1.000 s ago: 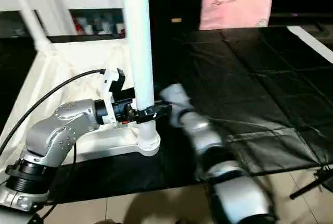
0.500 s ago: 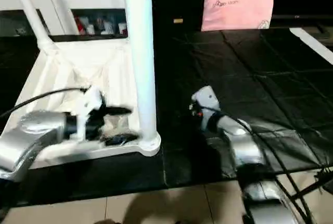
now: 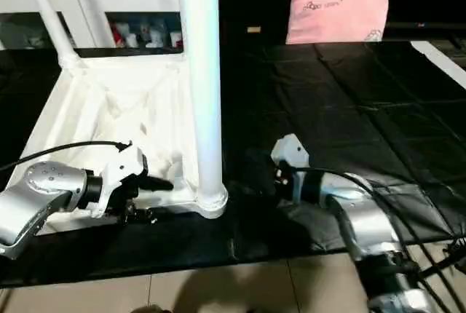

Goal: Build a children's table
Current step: Rotate table base, then rotate leg to tighten

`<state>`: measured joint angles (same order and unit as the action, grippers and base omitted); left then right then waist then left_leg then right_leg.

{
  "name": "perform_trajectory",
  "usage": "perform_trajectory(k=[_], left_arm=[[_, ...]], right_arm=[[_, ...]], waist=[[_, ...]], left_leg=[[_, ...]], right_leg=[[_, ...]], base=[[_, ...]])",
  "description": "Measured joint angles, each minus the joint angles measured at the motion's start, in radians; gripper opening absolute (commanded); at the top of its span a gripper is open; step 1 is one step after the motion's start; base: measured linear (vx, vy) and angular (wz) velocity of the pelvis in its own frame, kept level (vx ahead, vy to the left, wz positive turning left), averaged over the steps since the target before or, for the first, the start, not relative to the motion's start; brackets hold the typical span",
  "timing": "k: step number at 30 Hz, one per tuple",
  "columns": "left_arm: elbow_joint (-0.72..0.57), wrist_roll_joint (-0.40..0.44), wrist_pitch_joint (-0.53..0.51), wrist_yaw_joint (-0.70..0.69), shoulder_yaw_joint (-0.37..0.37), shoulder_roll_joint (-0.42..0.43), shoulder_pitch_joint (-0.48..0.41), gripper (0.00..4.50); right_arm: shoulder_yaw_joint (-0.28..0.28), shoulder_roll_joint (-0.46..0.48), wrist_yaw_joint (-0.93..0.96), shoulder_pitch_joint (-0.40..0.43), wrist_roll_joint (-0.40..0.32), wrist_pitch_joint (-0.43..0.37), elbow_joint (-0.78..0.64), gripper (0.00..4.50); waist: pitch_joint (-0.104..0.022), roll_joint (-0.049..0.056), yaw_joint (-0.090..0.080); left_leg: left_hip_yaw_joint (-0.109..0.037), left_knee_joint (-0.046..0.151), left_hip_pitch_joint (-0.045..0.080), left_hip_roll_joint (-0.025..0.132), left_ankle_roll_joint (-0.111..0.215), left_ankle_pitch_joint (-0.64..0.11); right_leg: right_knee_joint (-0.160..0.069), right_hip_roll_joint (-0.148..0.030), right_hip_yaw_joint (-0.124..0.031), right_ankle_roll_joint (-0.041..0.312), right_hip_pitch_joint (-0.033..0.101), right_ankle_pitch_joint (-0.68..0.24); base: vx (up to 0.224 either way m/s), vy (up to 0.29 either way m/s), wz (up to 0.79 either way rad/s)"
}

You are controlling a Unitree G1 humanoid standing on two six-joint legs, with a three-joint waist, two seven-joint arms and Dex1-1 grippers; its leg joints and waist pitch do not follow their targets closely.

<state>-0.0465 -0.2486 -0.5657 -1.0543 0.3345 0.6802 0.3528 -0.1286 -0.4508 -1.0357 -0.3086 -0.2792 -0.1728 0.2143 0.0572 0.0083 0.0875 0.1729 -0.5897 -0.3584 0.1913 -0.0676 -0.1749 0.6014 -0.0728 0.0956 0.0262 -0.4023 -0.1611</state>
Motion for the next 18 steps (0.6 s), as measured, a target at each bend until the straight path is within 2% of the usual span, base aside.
perform_trajectory(k=[2, 4, 6, 9, 10, 14, 16, 18], left_arm=[[-0.001, 0.012, -0.008, 0.016, 0.003, -0.005, -0.004, 2.81], [0.002, 0.023, -0.007, 0.029, 0.007, -0.016, -0.005, 2.76], [0.006, 0.034, -0.004, 0.038, 0.013, -0.024, -0.005, 2.39], [0.022, 0.048, 0.004, 0.046, 0.017, -0.025, -0.005, 2.29], [0.027, 0.051, 0.006, 0.05, 0.017, -0.027, -0.005, 2.05], [0.037, 0.063, 0.025, 0.057, 0.02, -0.043, -0.001, 1.89], [0.045, 0.07, 0.03, 0.058, 0.024, -0.047, 0.002, 1.58], [0.051, 0.071, 0.034, 0.056, 0.028, -0.049, 0.002, 1.55]], right_arm=[[0.0, -0.005, -0.009, 0.004, -0.005, -0.02, -0.023, 4.5], [0.0, -0.008, -0.017, 0.009, -0.009, -0.036, -0.044, 4.5], [0.0, -0.009, -0.024, 0.014, -0.015, -0.049, -0.057, 4.5], [-0.002, -0.017, -0.037, 0.023, -0.024, -0.063, -0.069, 4.5], [-0.003, -0.018, -0.04, 0.024, -0.026, -0.066, -0.074, 4.5], [-0.009, -0.02, -0.042, 0.024, -0.03, -0.081, -0.085, 4.5], [-0.009, -0.021, -0.042, 0.024, -0.03, -0.083, -0.088, 4.5], [-0.009, -0.022, -0.042, 0.024, -0.03, -0.086, -0.091, 4.5]], waist=[[0.0, 0.0, 0.001], [0.0, 0.0, 0.002], [0.0, 0.0, 0.003], [0.0, 0.0, 0.003], [0.0, 0.0, 0.003], [0.0, 0.0, 0.003], [0.0, 0.0, 0.003], [0.0, 0.0, 0.003]], left_leg=[[0.0, 0.0, 0.0, 0.0, 0.0, 0.0], [0.0, 0.0, 0.0, 0.0, 0.0, 0.0], [0.0, 0.0, 0.0, 0.0, 0.0, 0.0], [0.0, 0.0, 0.0, 0.0, 0.0, 0.0], [0.0, 0.0, 0.0, 0.0, 0.0, 0.0], [0.0, 0.0, 0.0, 0.0, 0.0, 0.0], [0.0, 0.0, 0.0, 0.0, 0.0, 0.0], [0.0, 0.0, 0.0, 0.0, 0.0, 0.0]], right_leg=[[0.0, 0.0, 0.0, 0.0, 0.0, 0.0], [0.0, 0.0, 0.0, 0.0, 0.0, 0.0], [0.0, 0.0, 0.0, 0.0, 0.0, 0.0], [0.0, 0.0, 0.0, 0.0, 0.0, 0.0], [0.0, 0.0, 0.0, 0.0, 0.0, 0.0], [-0.001, 0.0, 0.0, 0.0, 0.0, 0.0], [-0.001, 0.0, 0.0, 0.0, 0.0, 0.0], [-0.001, 0.0, 0.001, 0.0, 0.0, 0.0]], base=[[0.0, 0.0, 0.0], [0.0, 0.0, 0.0], [0.0, 0.0, 0.0], [0.0, 0.0, 0.0], [0.0, 0.0, 0.0], [0.0, 0.0, 0.0], [0.0, 0.0, 0.0], [0.0, 0.0, 0.0]])
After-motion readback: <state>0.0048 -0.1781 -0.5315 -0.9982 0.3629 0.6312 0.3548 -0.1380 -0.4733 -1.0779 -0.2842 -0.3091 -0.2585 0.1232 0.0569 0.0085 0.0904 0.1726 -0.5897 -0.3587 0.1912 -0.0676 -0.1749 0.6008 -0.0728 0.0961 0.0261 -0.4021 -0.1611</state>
